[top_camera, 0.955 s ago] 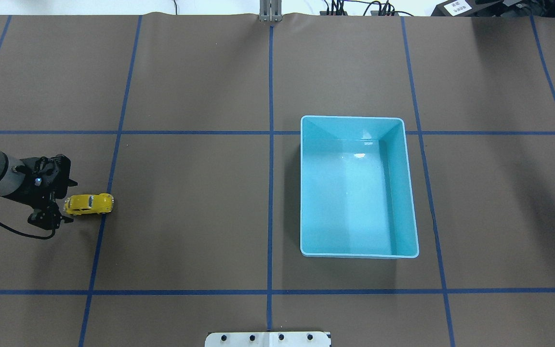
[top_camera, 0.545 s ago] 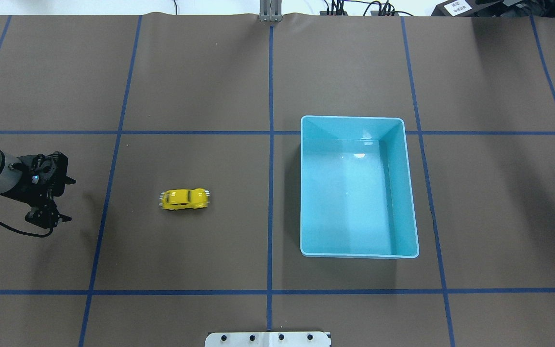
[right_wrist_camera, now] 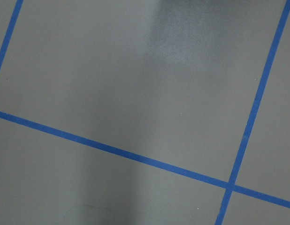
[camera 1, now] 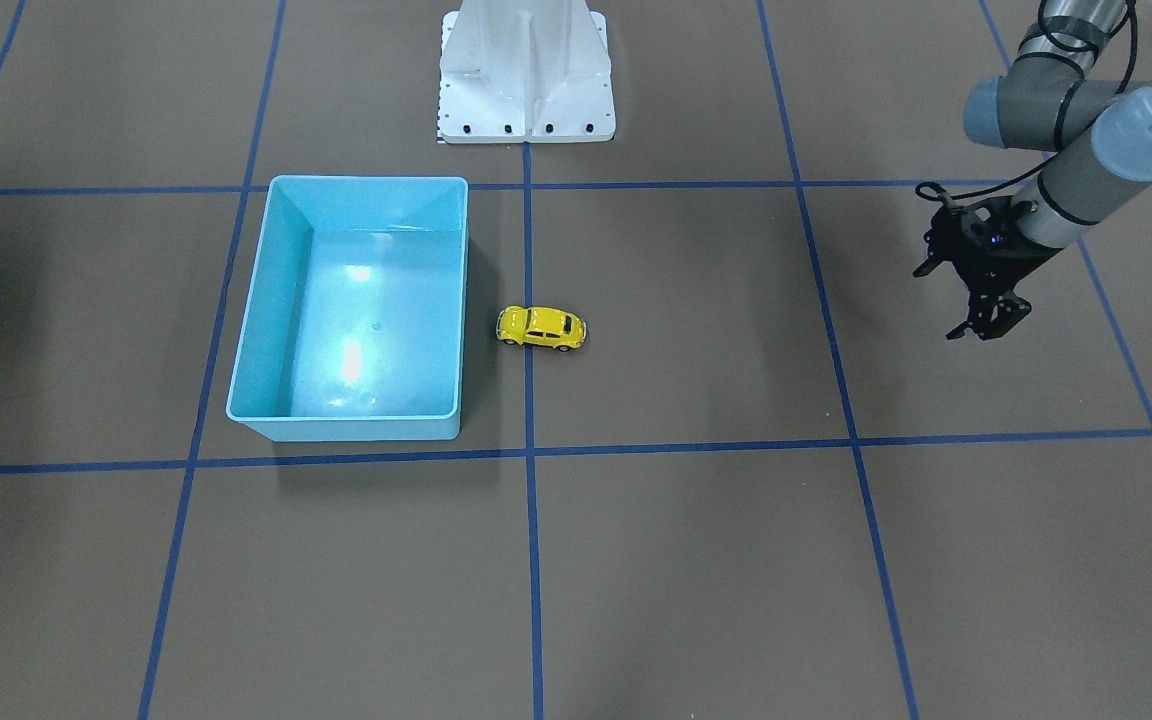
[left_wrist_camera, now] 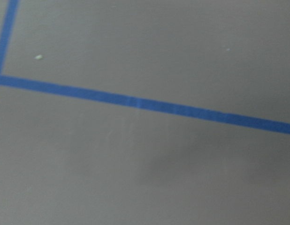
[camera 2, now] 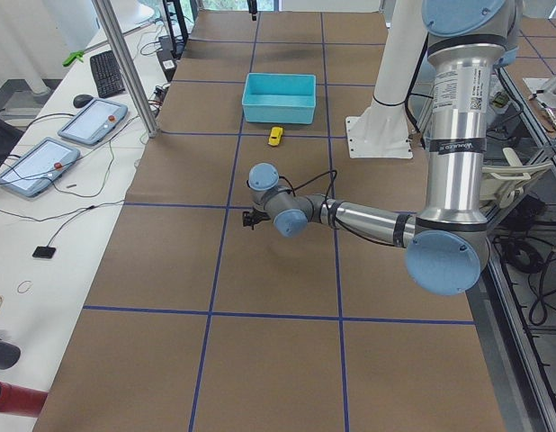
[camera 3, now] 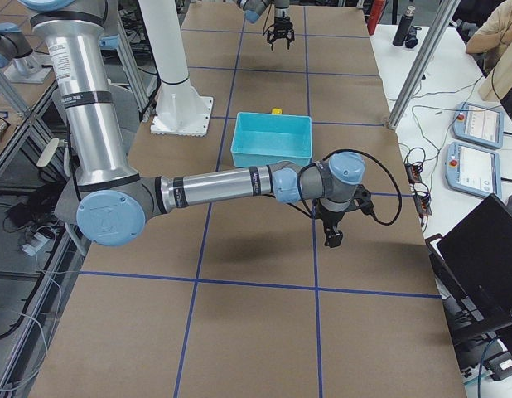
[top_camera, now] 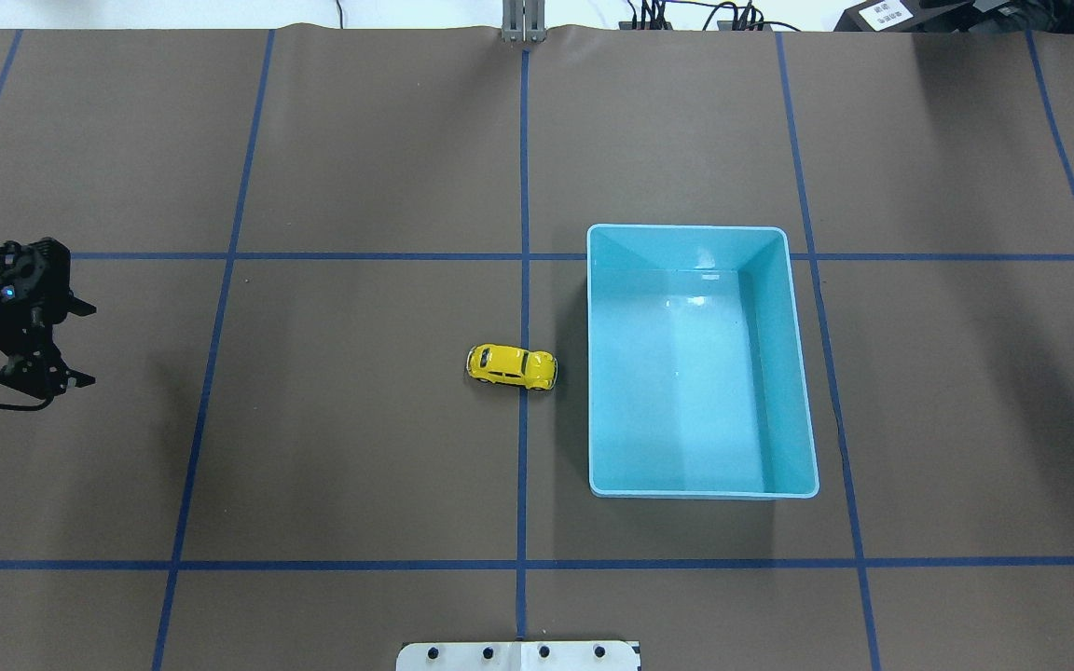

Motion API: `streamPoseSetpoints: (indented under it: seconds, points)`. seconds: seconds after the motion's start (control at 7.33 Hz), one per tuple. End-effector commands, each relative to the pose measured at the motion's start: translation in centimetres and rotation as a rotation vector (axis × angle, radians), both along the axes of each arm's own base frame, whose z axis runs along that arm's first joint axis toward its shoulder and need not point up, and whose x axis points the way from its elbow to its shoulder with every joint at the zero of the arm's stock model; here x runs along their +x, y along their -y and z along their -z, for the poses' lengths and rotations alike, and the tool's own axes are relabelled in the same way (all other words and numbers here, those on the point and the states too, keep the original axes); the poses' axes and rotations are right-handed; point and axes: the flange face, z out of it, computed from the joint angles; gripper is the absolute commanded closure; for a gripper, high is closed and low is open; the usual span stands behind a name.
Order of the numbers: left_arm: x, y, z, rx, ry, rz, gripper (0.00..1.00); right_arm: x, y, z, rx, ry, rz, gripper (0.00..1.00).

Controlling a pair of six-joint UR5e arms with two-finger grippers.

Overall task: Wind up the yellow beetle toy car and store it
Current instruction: 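Release the car so it rolls toward the blue bin, raise left gripper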

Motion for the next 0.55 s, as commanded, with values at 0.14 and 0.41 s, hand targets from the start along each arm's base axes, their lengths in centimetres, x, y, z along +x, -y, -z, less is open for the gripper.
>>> streamPoseSetpoints:
  seconds: [0.14,0.41]
  points:
    - [-9.4,3.4,-4.1,-0.143,-0.030,0.135,0.00,0.2,-0.4,2.4,0.059,0.003,0.005,0.00]
    - [-16.8,6.0,-4.4,-0.355,-0.016,0.267,0.00,-4.8,-0.9,6.8,0.150,0.012,0.092,0.00]
